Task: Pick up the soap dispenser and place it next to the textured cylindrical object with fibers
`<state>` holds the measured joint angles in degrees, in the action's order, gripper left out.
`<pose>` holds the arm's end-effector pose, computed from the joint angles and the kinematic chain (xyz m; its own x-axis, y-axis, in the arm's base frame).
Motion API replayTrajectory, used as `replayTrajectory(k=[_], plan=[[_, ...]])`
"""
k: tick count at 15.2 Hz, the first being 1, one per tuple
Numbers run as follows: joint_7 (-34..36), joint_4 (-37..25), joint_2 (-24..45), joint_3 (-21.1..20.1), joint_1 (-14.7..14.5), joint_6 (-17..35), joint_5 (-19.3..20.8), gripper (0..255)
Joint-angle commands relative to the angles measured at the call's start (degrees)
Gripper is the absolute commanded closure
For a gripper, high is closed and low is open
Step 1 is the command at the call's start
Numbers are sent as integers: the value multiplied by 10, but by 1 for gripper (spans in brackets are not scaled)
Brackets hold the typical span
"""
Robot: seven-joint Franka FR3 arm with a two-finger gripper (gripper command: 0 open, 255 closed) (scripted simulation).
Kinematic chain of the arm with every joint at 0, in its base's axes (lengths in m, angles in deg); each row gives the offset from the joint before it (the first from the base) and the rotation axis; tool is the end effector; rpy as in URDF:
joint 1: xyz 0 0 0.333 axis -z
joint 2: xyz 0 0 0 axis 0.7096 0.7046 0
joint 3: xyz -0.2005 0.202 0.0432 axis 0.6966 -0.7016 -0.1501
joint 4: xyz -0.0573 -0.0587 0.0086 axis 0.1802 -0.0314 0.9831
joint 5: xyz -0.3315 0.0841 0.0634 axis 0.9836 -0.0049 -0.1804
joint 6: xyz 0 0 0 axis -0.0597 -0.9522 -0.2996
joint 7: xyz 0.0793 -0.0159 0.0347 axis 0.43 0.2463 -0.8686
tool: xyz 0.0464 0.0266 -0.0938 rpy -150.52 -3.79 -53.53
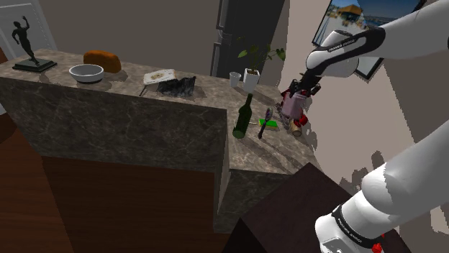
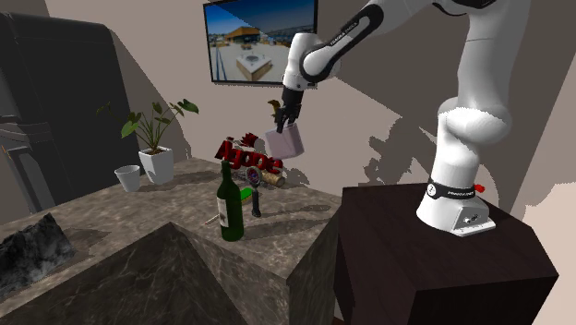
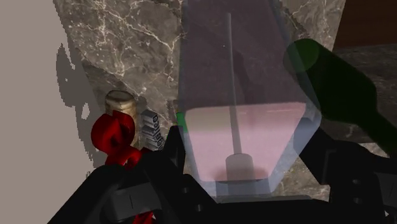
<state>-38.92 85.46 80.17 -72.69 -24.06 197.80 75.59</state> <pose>0.4259 -0.2703 0.3938 0.7672 -0.5901 0.2515 -0.6076 -0.7942 -0.0097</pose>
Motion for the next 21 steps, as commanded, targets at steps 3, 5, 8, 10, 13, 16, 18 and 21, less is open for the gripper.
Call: replayTrajectory(k=[3, 5, 8, 10, 13, 16, 18, 21], plan=[[-77, -20, 16, 29, 27, -4, -29, 255], [-115, -35, 29, 42, 40, -8, -45, 255], [-170, -63, 51, 58, 63, -16, -71, 255], [-207, -85, 68, 68, 78, -24, -89, 255], [-260, -123, 98, 80, 104, -38, -117, 255], [-309, -167, 131, 88, 133, -57, -144, 255], [-340, -201, 155, 92, 153, -71, -161, 255], [-354, -206, 171, 90, 163, -63, -172, 255]])
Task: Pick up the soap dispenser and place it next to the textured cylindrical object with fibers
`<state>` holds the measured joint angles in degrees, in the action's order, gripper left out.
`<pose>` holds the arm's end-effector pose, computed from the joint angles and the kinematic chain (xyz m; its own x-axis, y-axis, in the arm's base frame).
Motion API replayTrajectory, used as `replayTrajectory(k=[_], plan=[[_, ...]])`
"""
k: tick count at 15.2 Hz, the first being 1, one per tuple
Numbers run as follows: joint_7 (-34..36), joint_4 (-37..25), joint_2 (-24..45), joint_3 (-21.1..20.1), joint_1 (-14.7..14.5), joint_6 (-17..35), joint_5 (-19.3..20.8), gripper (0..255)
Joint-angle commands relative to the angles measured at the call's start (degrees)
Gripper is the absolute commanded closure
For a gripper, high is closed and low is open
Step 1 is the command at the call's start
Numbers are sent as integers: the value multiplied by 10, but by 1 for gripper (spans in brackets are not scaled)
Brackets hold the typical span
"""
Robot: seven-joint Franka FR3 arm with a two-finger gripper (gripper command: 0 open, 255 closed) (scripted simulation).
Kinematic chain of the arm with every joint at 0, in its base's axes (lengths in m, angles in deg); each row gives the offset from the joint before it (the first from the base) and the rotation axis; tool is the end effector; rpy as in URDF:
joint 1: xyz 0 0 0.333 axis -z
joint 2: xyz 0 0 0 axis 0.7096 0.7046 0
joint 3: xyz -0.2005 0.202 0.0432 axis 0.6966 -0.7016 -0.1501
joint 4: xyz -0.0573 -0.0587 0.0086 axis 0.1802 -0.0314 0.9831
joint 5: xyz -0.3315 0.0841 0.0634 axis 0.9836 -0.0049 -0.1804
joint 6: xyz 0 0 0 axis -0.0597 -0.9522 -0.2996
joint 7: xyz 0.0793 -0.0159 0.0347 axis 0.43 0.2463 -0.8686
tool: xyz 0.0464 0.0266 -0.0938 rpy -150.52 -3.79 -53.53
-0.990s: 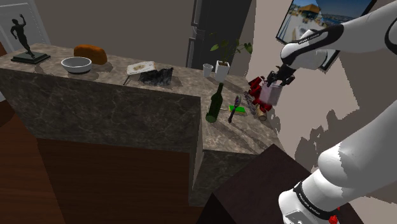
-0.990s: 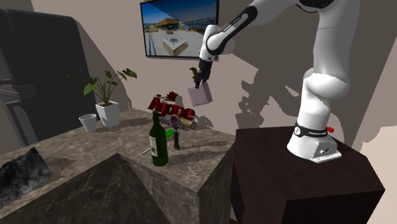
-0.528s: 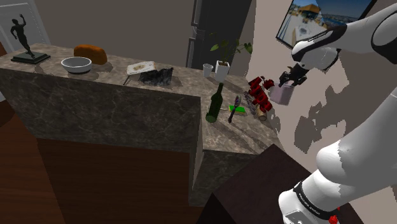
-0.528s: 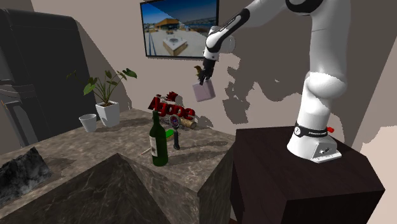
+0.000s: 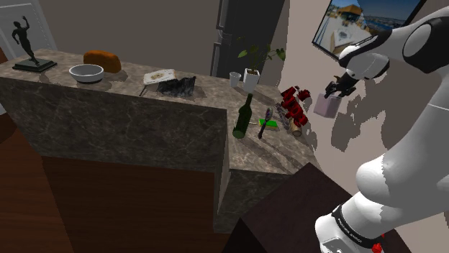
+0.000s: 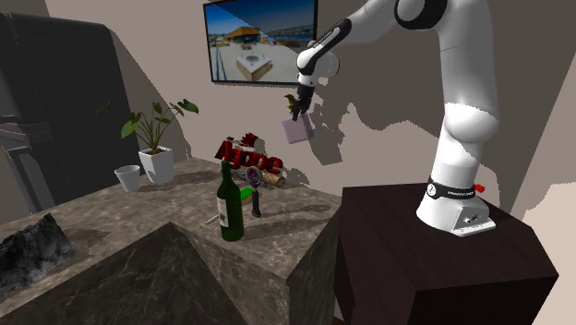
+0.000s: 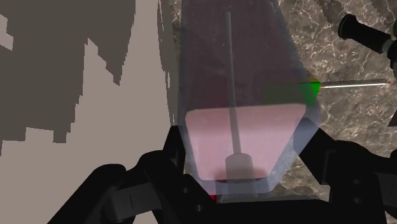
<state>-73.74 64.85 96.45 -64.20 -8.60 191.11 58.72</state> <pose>0.3380 -0.4819 0.3892 0.7766 -0.5746 0.2581 -0.5921 -0.8058 -0.0125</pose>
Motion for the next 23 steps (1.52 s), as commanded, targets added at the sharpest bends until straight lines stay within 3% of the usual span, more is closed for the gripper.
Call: replayTrajectory(k=[1, 23], plan=[[-8, 3, 12, 4, 9, 10, -6, 255], [-73, 36, 115, -43, 42, 139, -83, 255]])
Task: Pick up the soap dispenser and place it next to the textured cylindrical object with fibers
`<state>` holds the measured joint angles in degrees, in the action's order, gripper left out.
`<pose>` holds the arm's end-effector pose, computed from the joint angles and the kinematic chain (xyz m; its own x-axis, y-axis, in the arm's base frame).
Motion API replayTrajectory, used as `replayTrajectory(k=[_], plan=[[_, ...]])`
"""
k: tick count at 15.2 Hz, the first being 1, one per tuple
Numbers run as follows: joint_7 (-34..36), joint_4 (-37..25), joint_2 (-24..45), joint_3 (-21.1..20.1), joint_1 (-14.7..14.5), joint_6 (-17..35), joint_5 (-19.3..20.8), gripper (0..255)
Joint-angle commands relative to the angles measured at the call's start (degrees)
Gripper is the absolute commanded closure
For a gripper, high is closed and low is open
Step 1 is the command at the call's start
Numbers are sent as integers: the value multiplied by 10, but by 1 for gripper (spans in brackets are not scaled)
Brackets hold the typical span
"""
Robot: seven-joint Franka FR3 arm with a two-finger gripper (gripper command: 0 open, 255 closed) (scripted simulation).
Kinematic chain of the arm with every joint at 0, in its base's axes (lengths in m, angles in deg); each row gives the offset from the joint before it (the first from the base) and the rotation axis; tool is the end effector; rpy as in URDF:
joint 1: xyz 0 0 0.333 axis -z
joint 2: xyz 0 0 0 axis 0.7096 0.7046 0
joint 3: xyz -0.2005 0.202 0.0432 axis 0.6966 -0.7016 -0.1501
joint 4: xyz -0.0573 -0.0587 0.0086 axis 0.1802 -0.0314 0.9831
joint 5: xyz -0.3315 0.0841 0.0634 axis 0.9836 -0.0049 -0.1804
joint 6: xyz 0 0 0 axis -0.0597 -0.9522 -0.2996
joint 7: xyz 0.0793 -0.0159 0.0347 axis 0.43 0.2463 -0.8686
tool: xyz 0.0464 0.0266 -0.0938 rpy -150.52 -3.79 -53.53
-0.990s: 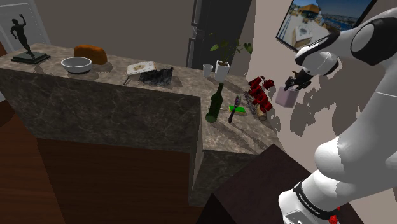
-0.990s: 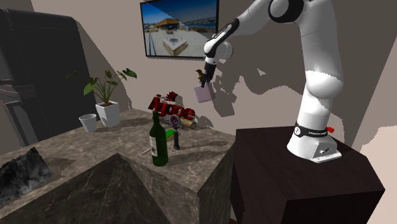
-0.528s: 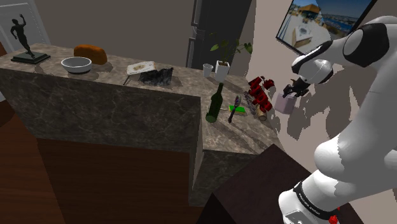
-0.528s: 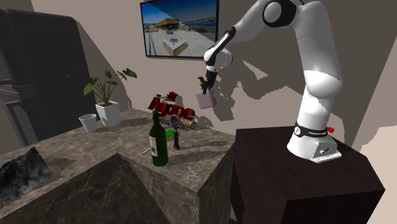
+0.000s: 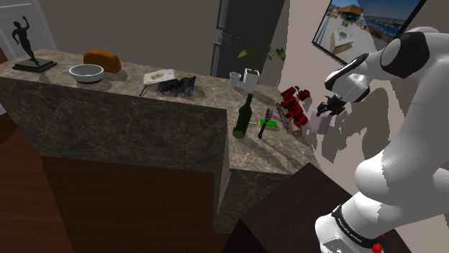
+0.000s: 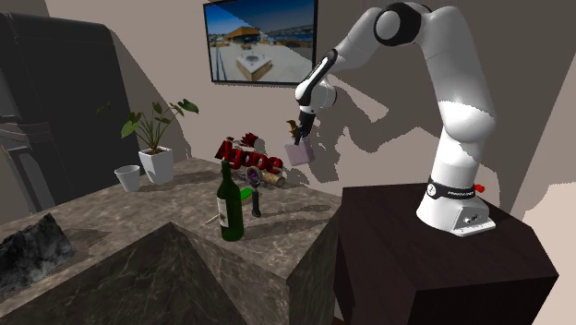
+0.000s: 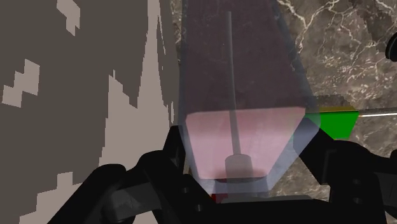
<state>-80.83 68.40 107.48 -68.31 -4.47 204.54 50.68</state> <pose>0.3282 -0.4930 0.2751 0.7685 -0.5884 0.2513 -0.6059 -0.7955 -0.0095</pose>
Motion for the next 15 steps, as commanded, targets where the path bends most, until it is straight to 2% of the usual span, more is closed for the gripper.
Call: replayTrajectory(k=[1, 15], plan=[[-5, 0, 10, -5, 3, 10, -7, 255], [-49, -14, 93, -49, 35, 80, -55, 255]])
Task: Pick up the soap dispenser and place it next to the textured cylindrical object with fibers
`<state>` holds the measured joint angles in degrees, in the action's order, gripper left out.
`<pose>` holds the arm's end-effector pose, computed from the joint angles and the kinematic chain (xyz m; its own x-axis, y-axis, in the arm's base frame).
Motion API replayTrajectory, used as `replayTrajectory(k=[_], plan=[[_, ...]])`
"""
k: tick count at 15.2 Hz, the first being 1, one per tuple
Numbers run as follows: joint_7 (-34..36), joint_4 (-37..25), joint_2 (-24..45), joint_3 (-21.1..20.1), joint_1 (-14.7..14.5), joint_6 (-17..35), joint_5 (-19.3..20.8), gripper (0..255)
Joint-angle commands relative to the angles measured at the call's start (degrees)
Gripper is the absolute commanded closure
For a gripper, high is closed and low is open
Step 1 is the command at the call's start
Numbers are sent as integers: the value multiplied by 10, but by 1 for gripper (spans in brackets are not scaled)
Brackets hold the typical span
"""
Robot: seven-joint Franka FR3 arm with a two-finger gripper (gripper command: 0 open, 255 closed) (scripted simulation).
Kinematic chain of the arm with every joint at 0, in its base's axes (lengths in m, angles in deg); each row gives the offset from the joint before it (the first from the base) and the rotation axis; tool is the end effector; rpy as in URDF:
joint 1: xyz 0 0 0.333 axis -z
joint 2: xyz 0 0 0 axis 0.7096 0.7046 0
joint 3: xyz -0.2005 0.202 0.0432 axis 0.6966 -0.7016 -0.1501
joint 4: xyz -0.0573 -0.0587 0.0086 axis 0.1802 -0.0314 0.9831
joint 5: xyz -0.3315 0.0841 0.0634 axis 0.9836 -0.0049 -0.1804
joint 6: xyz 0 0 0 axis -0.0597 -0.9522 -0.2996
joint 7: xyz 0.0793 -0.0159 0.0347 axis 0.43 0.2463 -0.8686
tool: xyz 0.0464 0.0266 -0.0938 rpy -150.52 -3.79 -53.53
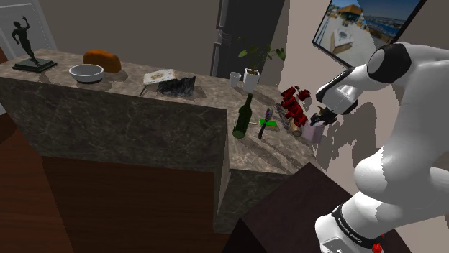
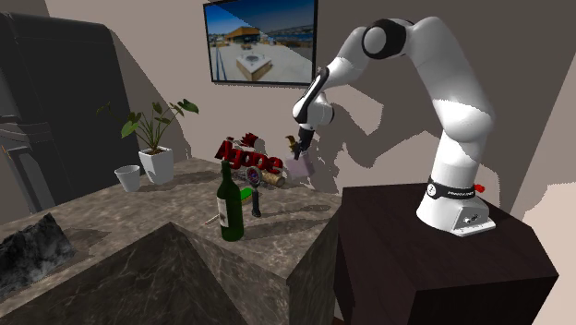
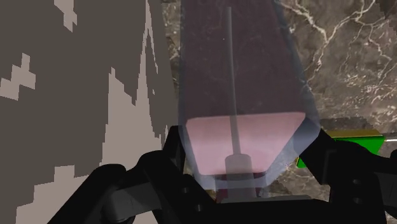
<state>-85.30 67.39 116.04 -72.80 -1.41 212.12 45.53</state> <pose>0.3295 -0.4927 0.2036 0.7685 -0.5884 0.2514 -0.6059 -0.7955 -0.0095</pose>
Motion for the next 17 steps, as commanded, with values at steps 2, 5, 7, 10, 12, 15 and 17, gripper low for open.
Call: replayTrajectory(k=[2, 5, 7, 10, 12, 15, 17], plan=[[-10, -8, 21, -10, 9, 14, -9, 255], [-19, -15, 40, -20, 17, 28, -18, 255], [-24, -20, 54, -27, 22, 36, -23, 255], [-32, -29, 74, -37, 29, 49, -29, 255], [-37, -35, 88, -43, 34, 58, -33, 255], [-45, -48, 115, -55, 43, 72, -40, 255], [-45, -48, 115, -55, 43, 72, -40, 255]])
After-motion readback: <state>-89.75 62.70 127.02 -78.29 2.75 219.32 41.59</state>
